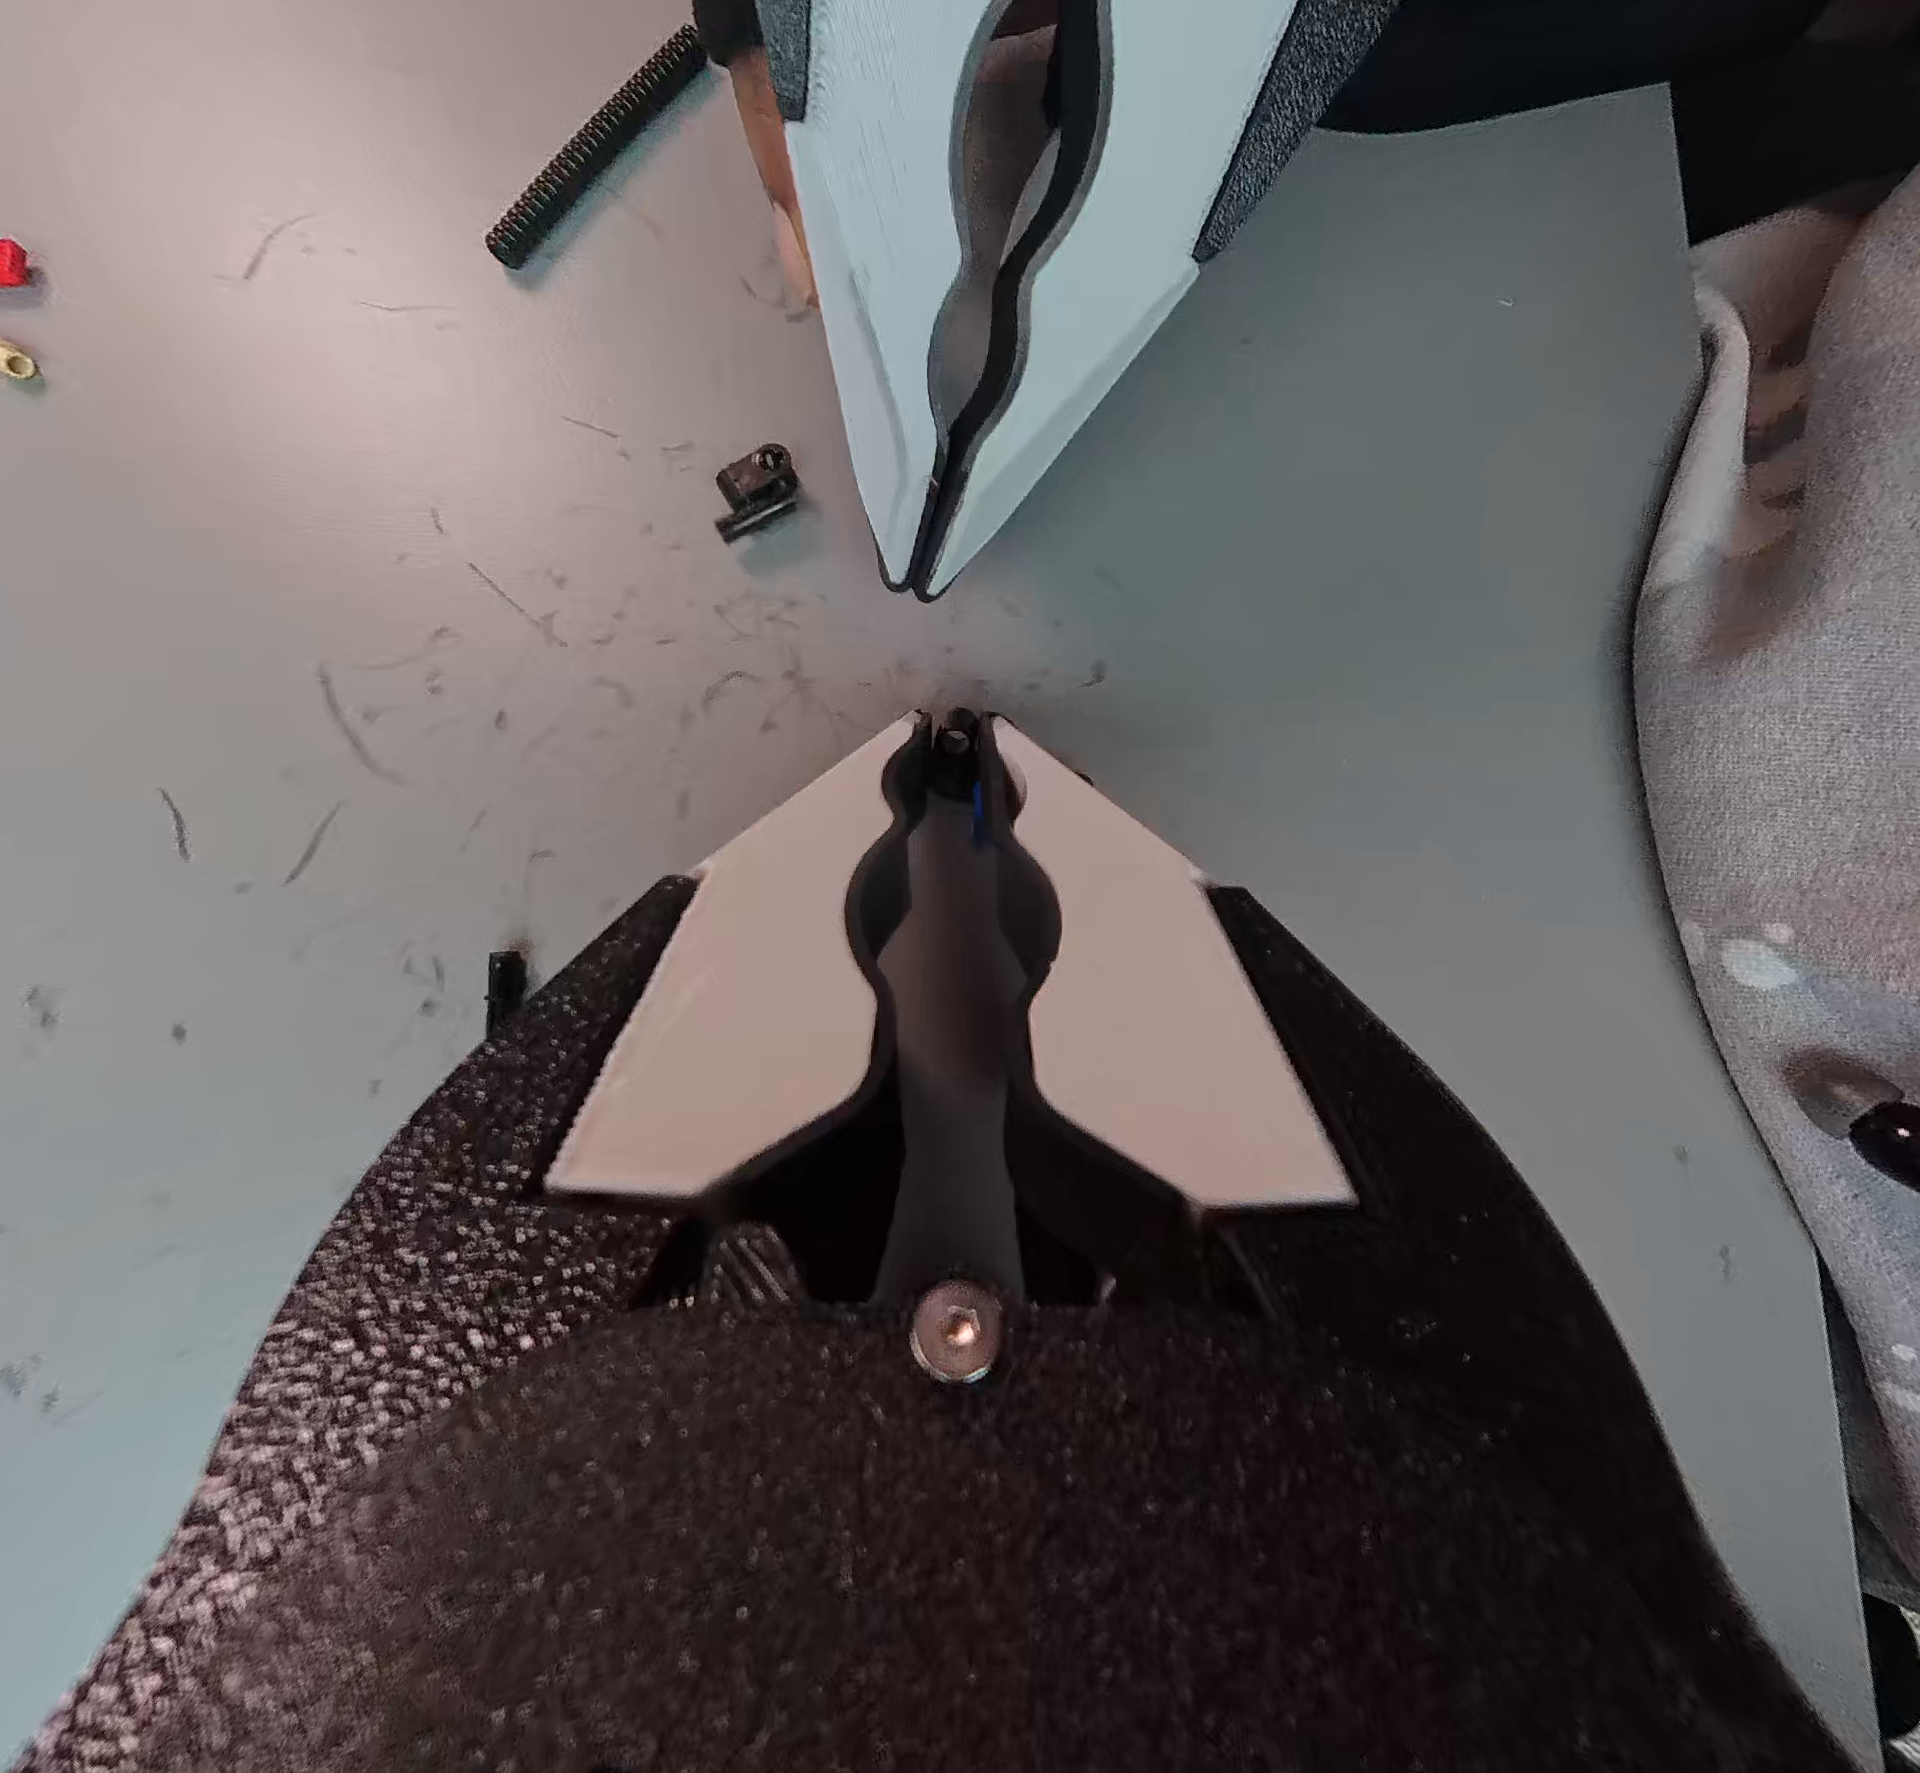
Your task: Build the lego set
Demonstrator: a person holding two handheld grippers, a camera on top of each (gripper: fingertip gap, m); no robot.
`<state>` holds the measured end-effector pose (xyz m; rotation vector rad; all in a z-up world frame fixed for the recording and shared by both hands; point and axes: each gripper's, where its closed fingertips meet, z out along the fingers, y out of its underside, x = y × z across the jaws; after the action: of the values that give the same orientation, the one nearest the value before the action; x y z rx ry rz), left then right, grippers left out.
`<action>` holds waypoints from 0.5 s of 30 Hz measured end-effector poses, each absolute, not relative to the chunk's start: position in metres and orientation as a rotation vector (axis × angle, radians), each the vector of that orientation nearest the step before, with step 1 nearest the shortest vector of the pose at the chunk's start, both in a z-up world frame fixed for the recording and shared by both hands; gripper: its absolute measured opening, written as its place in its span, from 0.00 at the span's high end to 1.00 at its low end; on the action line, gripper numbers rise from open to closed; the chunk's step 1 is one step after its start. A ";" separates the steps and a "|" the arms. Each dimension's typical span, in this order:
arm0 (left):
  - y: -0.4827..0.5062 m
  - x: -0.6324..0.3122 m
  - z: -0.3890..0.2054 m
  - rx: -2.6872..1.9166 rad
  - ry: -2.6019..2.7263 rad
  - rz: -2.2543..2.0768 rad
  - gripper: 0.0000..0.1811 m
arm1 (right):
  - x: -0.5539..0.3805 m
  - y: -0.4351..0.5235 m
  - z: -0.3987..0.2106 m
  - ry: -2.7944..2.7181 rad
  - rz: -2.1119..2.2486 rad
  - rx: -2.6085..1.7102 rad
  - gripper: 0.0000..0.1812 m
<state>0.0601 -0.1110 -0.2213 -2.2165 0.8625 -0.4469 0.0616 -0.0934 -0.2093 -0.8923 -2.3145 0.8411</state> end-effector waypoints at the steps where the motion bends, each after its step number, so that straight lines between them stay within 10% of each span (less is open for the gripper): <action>1: -0.112 0.059 -0.221 -2.211 0.875 -0.439 0.95 | 0.062 -0.093 -0.209 -2.315 0.841 -0.895 1.00; 15: -0.088 0.039 -0.206 -2.131 0.703 -0.391 0.96 | 0.053 -0.057 -0.214 -2.215 0.805 -1.235 0.85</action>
<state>0.0390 -0.0883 -0.2057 -2.1311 0.7027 -0.3907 0.0527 -0.0569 -0.2142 -1.2352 -2.2154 0.8049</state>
